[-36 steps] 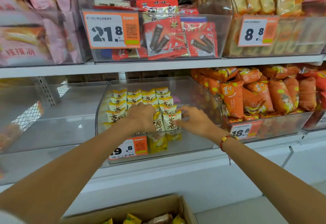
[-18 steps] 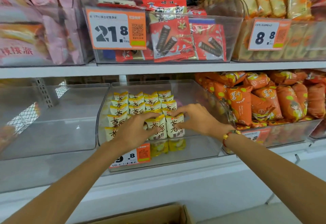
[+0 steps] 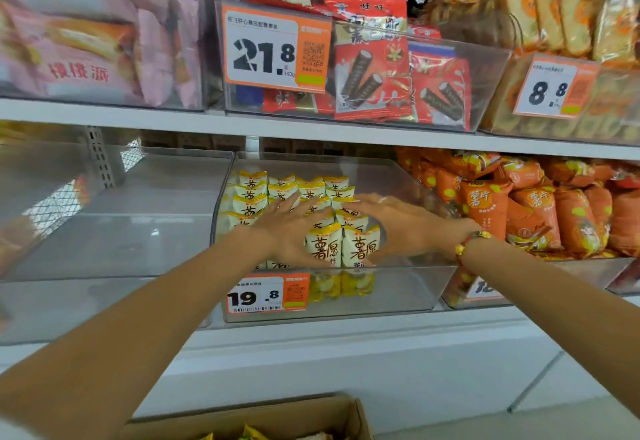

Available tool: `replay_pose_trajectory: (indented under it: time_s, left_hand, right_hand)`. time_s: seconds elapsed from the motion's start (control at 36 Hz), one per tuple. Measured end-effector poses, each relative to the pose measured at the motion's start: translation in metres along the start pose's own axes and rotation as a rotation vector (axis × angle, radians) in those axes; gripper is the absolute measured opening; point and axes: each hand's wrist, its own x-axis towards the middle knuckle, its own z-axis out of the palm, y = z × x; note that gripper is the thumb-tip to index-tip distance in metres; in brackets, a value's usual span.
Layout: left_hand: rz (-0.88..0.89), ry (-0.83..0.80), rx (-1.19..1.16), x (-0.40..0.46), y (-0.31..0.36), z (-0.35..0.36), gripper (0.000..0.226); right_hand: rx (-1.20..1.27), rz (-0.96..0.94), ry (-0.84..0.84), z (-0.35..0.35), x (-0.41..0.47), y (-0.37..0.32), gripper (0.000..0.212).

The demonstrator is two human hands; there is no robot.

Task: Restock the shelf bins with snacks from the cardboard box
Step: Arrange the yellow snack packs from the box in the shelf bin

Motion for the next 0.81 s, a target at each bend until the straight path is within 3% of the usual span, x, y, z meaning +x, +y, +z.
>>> replay_pose_trajectory:
  time_s: [0.17,0.28,0.47,0.56,0.67,0.81]
  left_hand:
    - [-0.014,-0.150,0.061,0.019,-0.006,-0.007,0.111]
    - [-0.017,-0.148,0.022,0.022,-0.006,-0.003,0.109]
    - [0.020,-0.107,0.022,0.018,-0.006,-0.006,0.109]
    - [0.097,-0.021,0.003,0.009,-0.014,-0.017,0.111]
    - [0.127,-0.054,0.082,-0.010,-0.027,-0.026,0.105]
    - [0.087,-0.051,0.154,-0.020,-0.028,-0.016,0.090]
  right_hand:
    - [-0.160,-0.037,-0.093,-0.018,0.018,-0.002,0.099]
    - [-0.219,-0.060,-0.104,-0.019,0.026,-0.002,0.098]
    - [-0.115,-0.033,-0.113,-0.017,0.018,-0.005,0.099]
    - [0.003,-0.033,-0.036,-0.014,0.005,-0.002,0.101]
    - [0.090,-0.064,0.125,-0.005,-0.016,0.005,0.091]
    - [0.059,-0.060,0.133,0.011,-0.016,0.002,0.072]
